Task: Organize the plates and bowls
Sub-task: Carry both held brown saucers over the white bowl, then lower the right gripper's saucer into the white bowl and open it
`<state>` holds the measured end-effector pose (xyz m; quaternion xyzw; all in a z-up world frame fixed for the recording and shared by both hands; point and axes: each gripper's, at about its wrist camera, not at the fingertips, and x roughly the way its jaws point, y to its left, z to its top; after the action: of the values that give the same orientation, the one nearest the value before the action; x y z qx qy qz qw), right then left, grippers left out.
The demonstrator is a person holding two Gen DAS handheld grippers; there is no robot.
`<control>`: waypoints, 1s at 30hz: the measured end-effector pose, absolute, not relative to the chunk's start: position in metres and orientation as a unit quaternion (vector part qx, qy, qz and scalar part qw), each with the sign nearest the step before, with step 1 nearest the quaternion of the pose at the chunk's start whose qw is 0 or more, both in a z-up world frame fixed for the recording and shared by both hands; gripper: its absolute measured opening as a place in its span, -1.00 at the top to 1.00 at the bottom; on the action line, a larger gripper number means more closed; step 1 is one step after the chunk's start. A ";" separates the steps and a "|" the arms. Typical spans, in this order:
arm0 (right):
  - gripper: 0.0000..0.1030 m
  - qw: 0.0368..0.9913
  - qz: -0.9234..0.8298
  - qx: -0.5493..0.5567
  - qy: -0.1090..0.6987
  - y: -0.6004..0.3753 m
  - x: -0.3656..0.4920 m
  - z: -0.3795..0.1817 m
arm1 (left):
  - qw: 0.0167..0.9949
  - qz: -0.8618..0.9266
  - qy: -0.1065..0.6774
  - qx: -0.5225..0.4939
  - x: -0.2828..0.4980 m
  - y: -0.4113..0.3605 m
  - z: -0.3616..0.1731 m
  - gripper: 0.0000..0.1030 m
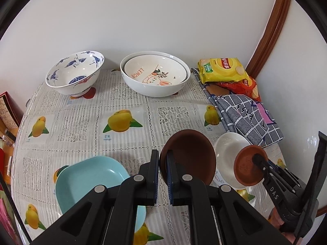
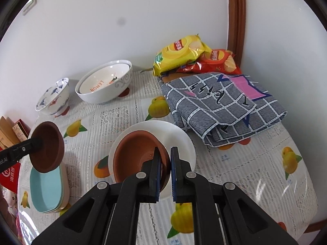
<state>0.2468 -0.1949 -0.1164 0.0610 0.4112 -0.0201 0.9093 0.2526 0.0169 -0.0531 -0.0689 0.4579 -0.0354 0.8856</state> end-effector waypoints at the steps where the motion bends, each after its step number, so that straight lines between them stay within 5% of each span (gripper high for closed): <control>1: 0.83 0.908 -0.021 0.059 0.414 -0.195 0.250 -0.119 | 0.885 -0.036 0.459 -0.069 0.255 0.017 -0.054 0.85; 30: 0.83 0.884 -0.031 -0.026 0.466 -0.176 0.292 -0.164 | 0.872 -0.022 0.481 -0.092 0.284 0.036 -0.088 0.85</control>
<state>0.2918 -0.1764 -0.1636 -0.0260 0.4657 -0.0309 0.8840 0.2839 0.0361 -0.0879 -0.0918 0.4808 -0.0222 0.8718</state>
